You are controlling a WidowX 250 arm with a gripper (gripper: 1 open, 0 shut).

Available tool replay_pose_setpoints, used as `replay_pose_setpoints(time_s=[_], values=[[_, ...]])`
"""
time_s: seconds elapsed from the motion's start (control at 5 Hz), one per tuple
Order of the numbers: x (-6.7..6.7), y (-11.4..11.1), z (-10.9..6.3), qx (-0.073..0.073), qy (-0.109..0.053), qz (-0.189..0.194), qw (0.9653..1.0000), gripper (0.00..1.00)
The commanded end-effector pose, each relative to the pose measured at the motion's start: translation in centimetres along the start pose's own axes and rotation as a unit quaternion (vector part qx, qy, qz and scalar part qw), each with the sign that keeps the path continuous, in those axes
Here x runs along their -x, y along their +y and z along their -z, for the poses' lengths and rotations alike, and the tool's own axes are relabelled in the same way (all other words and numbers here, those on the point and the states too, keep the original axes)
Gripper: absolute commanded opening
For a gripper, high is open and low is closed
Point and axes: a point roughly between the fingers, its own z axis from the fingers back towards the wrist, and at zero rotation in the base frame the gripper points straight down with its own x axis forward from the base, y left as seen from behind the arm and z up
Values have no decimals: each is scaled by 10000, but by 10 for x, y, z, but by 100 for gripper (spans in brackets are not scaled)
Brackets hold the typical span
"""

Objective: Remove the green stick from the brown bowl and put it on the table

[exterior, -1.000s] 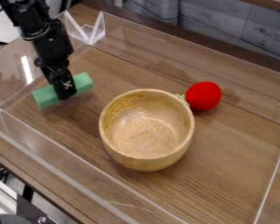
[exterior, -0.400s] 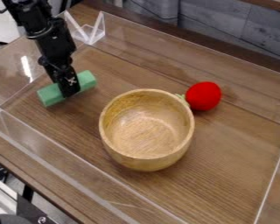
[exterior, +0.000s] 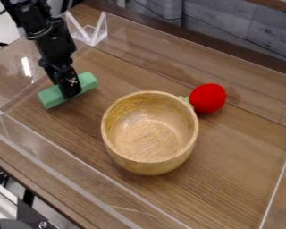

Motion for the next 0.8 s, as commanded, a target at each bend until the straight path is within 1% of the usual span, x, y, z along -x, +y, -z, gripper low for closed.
replay_pose_setpoints(time_s=[0.0,0.6], values=[[-4,10,-13,-145,-152,-74,9998,0],[-1,19,-12,70,-238,-366,9990,0]])
